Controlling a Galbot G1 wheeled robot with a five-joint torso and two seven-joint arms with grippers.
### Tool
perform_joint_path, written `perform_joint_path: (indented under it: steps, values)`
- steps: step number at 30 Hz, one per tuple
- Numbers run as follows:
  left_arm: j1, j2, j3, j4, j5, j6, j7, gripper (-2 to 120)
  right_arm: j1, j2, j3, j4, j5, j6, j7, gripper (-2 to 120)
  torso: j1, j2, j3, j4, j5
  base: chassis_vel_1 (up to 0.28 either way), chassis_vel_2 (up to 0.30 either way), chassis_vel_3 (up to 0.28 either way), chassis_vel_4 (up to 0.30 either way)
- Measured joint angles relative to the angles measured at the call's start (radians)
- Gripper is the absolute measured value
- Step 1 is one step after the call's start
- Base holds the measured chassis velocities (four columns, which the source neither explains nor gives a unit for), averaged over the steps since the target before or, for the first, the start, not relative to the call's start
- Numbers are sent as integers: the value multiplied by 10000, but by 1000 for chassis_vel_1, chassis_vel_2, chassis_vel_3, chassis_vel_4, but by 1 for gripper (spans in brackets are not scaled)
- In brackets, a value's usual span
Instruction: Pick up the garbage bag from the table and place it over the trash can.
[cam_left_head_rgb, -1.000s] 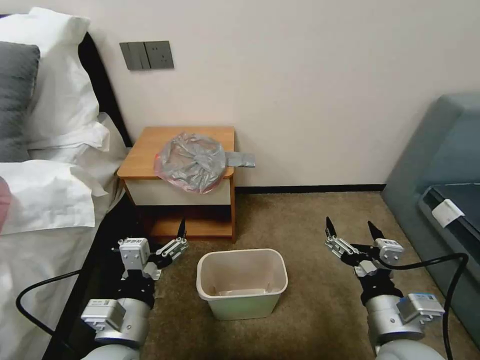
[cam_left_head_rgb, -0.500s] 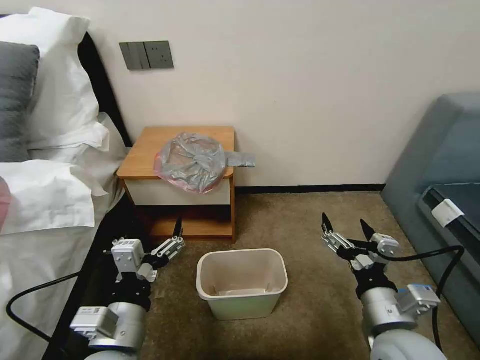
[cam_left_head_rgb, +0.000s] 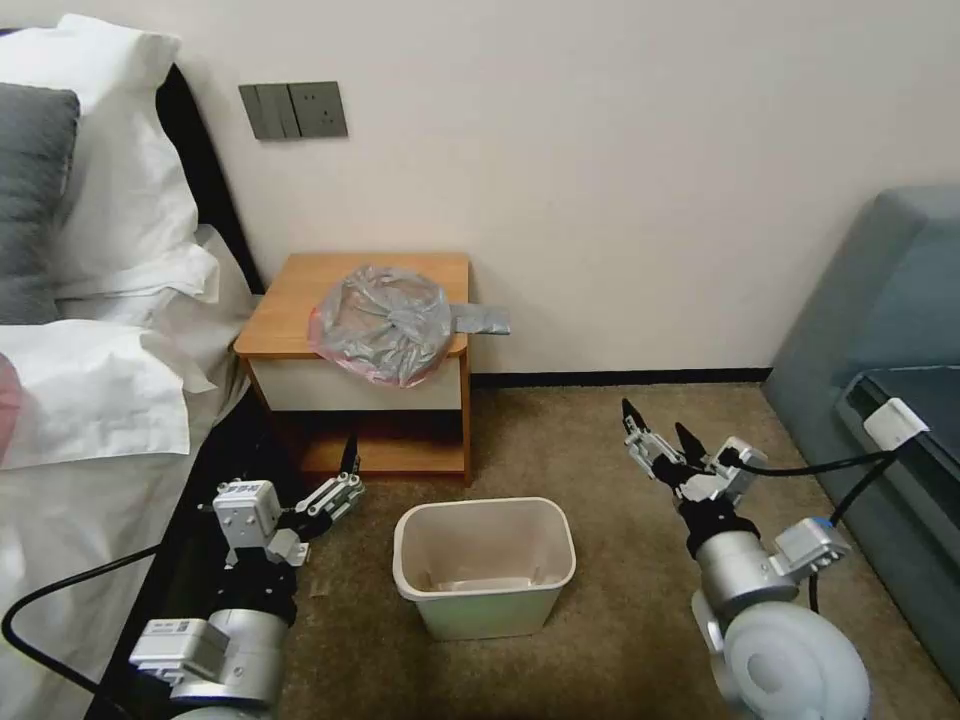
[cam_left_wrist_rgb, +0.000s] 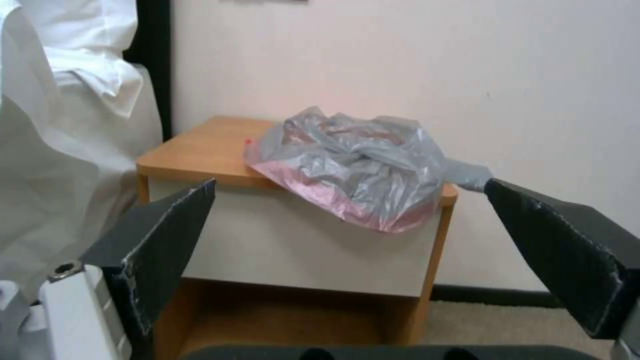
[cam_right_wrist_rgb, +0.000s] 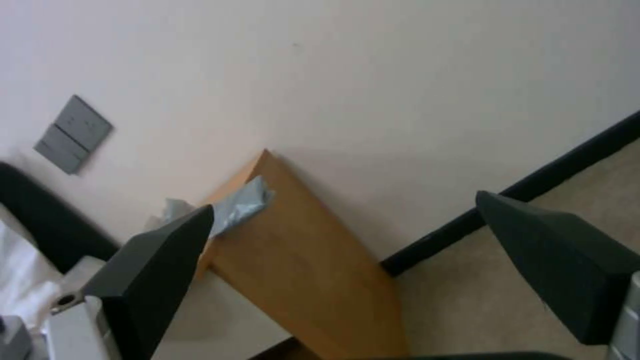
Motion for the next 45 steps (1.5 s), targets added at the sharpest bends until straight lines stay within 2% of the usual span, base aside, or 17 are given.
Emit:
perform_joint_path:
  steps: [6, 10, 16, 19, 22, 32, 40, 45]
  values:
    - [-17, 52, -3, 21, -48, -10, 13, 100, 679, -274, -120, -369, 1671, -199, 194, 100, 0, 0, 0, 0, 0, 0, 0, 0, 0]
    - [-21, 52, -5, 21, -72, -15, 22, 100, 909, -370, -160, -499, 2235, -268, 257, 100, 0, 0, 0, 1, 0, 0, 0, 0, 0]
    - [-24, 55, -26, 21, -126, -18, 28, 100, 1021, -383, -212, -584, 2305, -287, 279, 100, 1, 0, 0, -2, -1, 0, 0, 0, 0]
    - [-28, 57, -31, 24, -140, -27, 34, 100, 1495, -395, -448, -935, 2297, -337, 338, 100, 1, 0, 0, -4, -2, 0, 0, 0, 0]
    - [-30, 26, -36, 33, -142, -63, 53, 100, 2889, -410, -1142, -1931, 2134, -476, 492, 100, 1, 0, 1, 7, 1, 0, 0, 0, 0]
    - [-20, -3, -32, 74, -134, -187, 94, 100, 3580, -342, -1601, -2596, 2566, -540, 690, 100, 1, 0, 0, -1, 0, 0, 0, 0, 0]
    - [67, -3, -63, 48, -187, -294, 108, 100, 4534, -148, -1855, -3414, 4035, -649, 1012, 100, 1, 0, 0, 0, 0, 0, 0, 0, 0]
    - [148, -11, -67, -5, -336, -388, 114, 100, 5286, 19, -2062, -4394, 5183, -804, 1035, 100, 1, 0, 0, -1, -2, 0, 0, 0, 0]
